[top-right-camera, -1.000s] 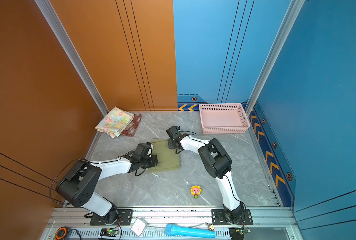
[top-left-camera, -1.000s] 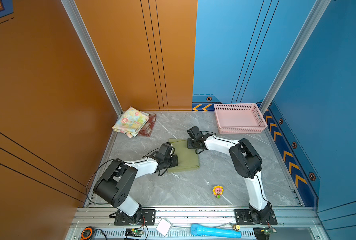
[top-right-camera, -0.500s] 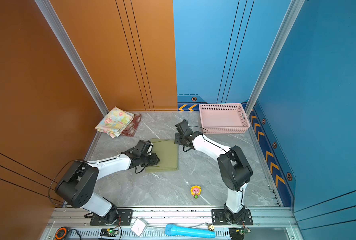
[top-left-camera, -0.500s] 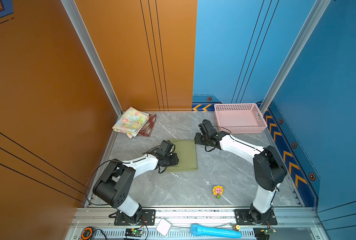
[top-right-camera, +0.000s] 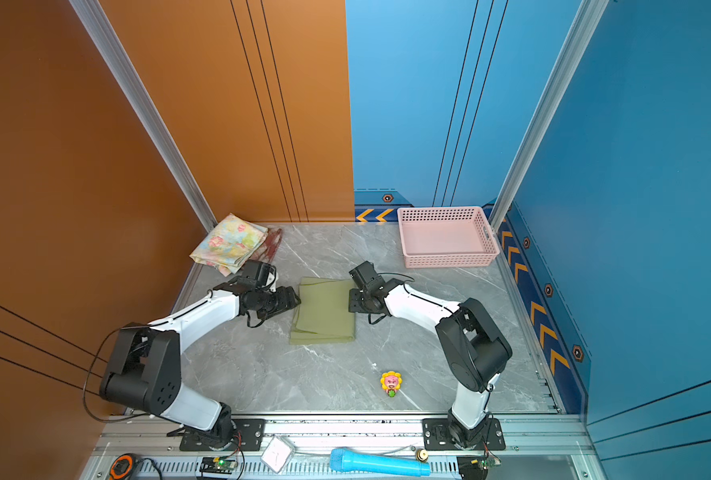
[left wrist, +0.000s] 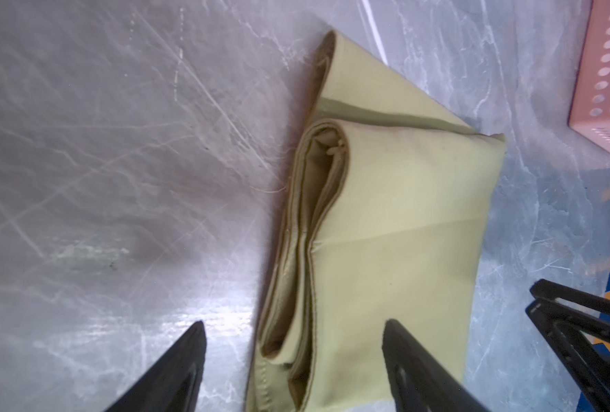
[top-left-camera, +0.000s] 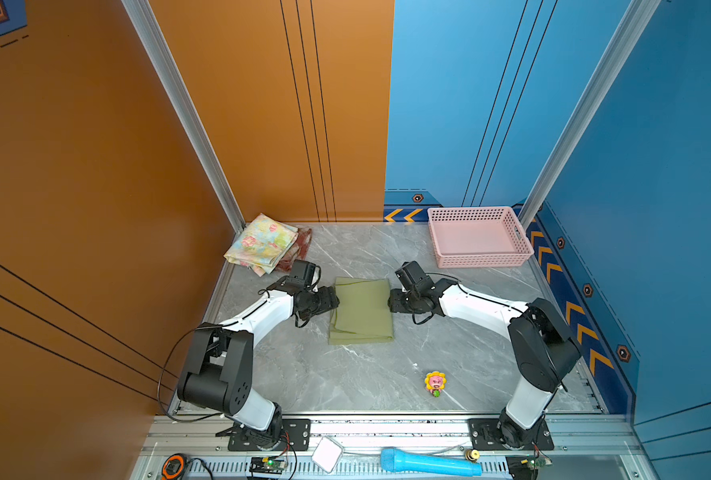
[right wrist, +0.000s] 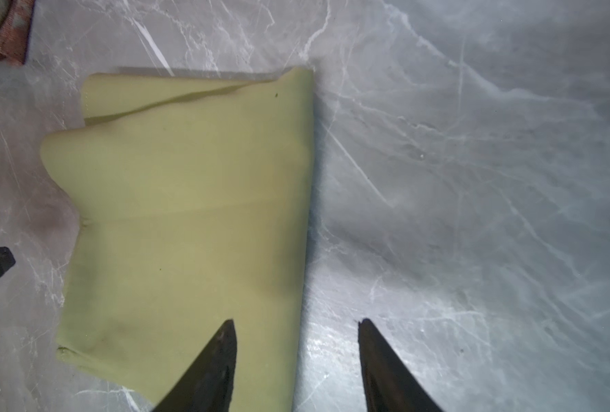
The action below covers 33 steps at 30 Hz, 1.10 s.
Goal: Fold and stack the skirts
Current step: 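Grasp the folded olive skirt's edge with the left gripper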
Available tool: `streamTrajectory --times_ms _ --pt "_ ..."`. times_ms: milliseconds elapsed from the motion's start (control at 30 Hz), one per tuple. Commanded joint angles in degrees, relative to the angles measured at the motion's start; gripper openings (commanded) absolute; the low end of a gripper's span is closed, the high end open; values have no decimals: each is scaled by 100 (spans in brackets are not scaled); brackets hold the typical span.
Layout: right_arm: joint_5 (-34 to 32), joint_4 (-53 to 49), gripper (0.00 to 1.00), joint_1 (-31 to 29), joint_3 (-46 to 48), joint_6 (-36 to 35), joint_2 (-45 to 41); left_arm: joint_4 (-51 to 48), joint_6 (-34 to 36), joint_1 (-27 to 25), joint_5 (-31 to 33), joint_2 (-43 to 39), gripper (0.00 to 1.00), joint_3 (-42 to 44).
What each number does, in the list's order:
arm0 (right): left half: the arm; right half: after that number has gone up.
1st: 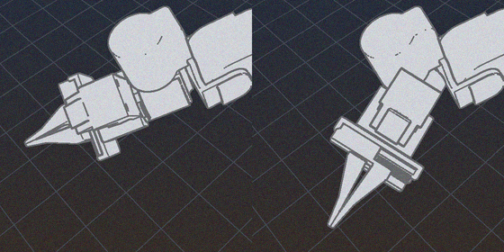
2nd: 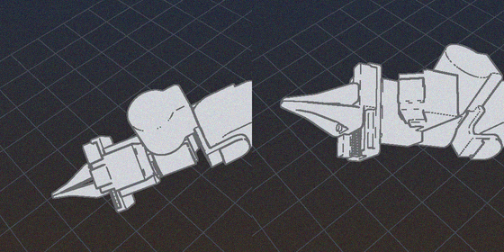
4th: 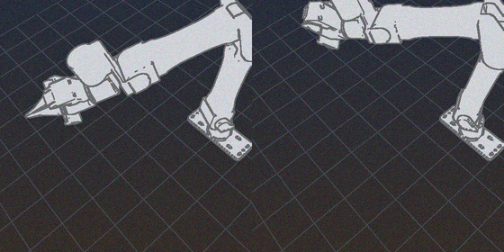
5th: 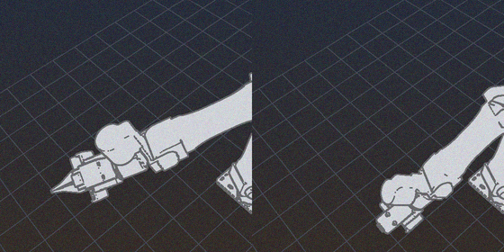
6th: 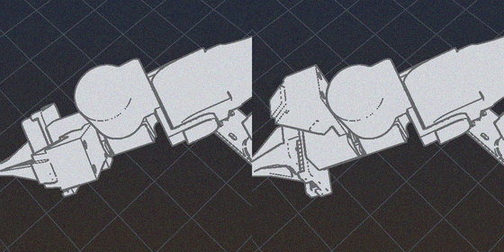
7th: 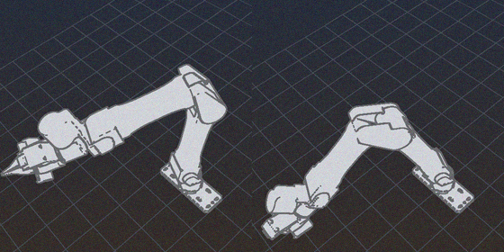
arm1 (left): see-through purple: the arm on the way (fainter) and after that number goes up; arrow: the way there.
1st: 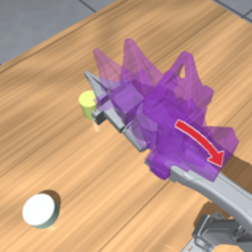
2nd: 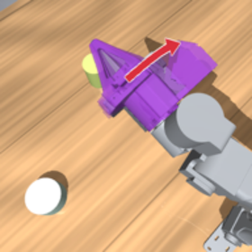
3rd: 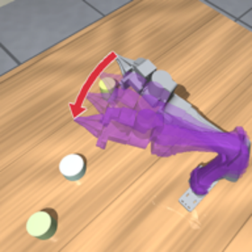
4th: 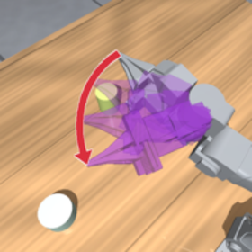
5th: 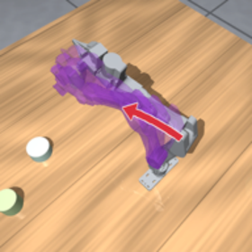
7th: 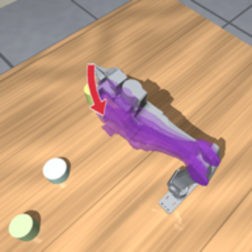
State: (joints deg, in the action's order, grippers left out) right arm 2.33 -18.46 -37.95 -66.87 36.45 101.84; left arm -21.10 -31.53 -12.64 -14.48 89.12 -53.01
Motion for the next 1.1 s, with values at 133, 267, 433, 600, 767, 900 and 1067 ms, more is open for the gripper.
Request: streamTrajectory --times_ms 133,267,433,600,767,900,1067 --pt "103 -32 57 -37 -56 95 431 -82 344 -34 -516 774 82 -389" --pt "172 -32 57 14 -57 95 556 11 351 -105 -544 1065 82 -440" --pt "257 34 55 49 -72 82 676 53 344 -268 -553 1258 79 -392" --pt "330 181 51 56 -52 150 766 -46 324 -369 -577 1318 77 -263" --pt "426 317 47 83 -37 240 845 -226 214 -379 -504 1431 74 -98" --pt "462 384 44 81 -47 303 916 -191 164 -422 -557 1566 74 10" --pt "505 474 41 83 -49 386 1005 -5 101 -456 -793 1822 72 21"
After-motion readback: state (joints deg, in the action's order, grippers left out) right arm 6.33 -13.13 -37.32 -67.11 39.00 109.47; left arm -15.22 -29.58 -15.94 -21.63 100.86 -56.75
